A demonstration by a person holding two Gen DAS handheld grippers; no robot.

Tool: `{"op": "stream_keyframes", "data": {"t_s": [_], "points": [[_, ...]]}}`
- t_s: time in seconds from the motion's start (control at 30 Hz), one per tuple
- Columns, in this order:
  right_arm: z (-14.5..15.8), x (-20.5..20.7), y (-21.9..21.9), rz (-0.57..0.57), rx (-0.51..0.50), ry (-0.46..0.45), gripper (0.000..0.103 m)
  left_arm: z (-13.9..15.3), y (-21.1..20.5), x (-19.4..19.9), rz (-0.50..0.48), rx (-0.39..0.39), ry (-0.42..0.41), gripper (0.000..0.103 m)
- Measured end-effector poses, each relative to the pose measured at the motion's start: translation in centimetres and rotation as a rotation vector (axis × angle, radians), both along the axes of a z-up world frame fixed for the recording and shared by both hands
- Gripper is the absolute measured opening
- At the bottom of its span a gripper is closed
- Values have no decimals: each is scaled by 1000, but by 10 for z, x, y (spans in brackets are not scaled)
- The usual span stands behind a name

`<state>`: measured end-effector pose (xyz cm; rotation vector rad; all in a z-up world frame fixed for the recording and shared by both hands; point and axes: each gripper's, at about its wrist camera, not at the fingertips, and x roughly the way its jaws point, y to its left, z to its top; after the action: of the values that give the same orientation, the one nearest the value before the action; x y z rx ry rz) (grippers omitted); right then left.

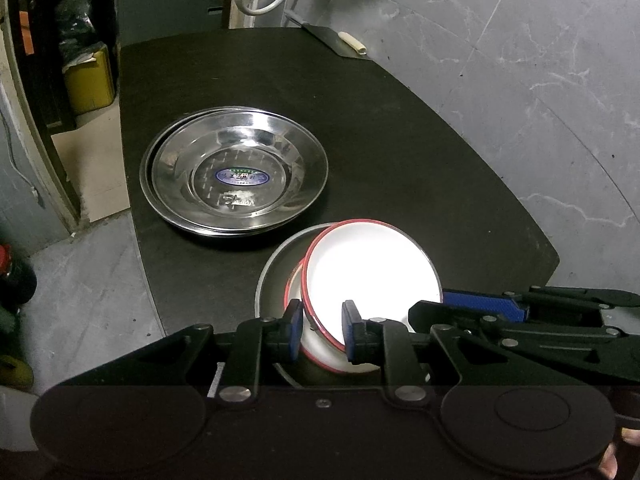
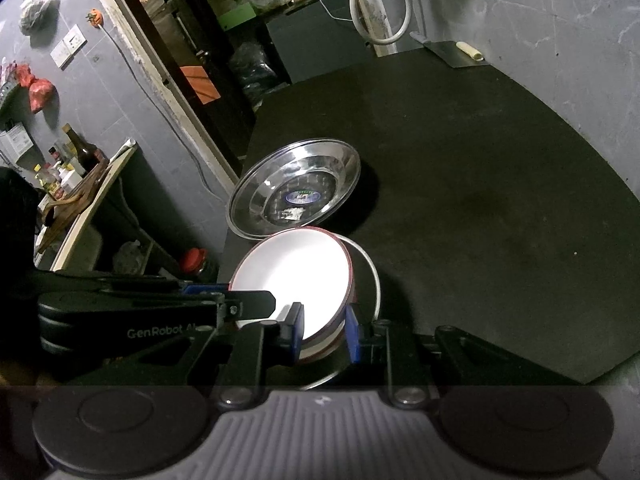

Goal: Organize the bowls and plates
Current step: 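Lower the white bowl into the stainless bowl with both tools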

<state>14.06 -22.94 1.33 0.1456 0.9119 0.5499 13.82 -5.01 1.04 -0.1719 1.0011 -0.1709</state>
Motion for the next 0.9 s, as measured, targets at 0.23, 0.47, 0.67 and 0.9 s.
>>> {"op": "stream_keyframes", "data": {"t_s": [0.23, 0.47, 0.67, 0.9], "points": [[-1, 0, 0, 2, 3, 2, 25, 0, 0, 0, 1, -1, 0, 23], [-2, 0, -1, 4, 7, 4, 25, 0, 0, 0, 2, -1, -1, 24], [-2, 0, -1, 4, 7, 5, 25, 0, 0, 0, 2, 0, -2, 27], [-2, -1, 0, 10, 13, 2, 27, 1, 1, 0, 11, 6, -2, 34]]}}
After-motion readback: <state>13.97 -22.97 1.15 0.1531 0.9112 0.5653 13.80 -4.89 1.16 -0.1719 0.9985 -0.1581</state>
